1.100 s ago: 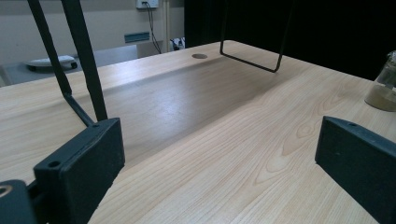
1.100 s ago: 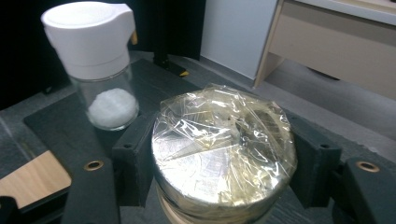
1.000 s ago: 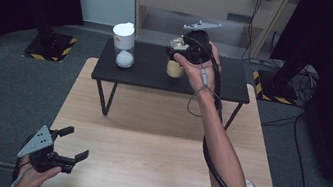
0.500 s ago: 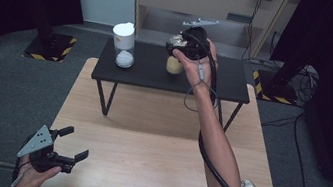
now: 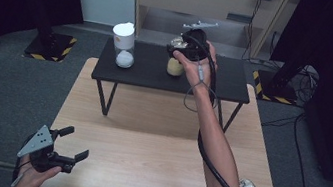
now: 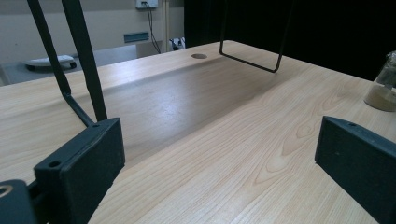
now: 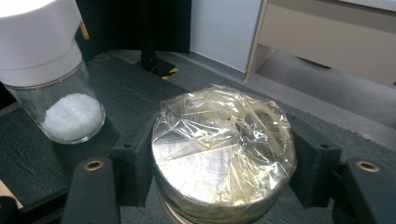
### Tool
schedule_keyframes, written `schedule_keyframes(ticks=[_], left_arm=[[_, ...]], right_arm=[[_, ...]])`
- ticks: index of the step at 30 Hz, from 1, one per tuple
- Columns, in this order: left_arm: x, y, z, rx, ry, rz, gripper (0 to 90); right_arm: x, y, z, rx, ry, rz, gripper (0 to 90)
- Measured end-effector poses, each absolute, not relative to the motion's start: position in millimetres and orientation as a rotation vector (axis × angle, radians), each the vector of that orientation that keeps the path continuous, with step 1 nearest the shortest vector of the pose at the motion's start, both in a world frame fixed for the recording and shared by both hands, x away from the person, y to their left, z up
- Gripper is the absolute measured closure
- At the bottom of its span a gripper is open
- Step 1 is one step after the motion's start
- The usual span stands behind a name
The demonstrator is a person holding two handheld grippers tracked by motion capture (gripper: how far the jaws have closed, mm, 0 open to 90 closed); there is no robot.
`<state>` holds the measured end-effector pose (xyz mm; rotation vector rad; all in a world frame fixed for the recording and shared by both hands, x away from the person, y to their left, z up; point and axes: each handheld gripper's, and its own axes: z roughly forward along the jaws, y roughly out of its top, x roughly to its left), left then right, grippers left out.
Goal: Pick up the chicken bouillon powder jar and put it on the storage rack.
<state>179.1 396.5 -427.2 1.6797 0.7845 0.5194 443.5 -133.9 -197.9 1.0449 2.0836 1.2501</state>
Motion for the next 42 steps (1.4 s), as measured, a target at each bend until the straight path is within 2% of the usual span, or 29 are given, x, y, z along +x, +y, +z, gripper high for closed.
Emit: schedule_keyframes(ticks=[29, 34, 38, 42], left_arm=[[179, 396, -426, 1.69, 0.782, 0.518, 0.8], [179, 396, -426, 1.69, 0.782, 0.519, 0.8], [179, 396, -426, 1.69, 0.782, 0.519, 0.8], [179, 396, -426, 1.691, 0.781, 0.521, 0.8]], right_arm=[[447, -139, -207, 1.054, 2.085, 1.271, 34.6], [444, -141, -209, 1.042, 2.042, 1.302, 19.1], [441, -142, -207, 1.037, 2.027, 1.315, 13.1], [439, -145, -203, 1.023, 2.024, 1.329, 11.0]])
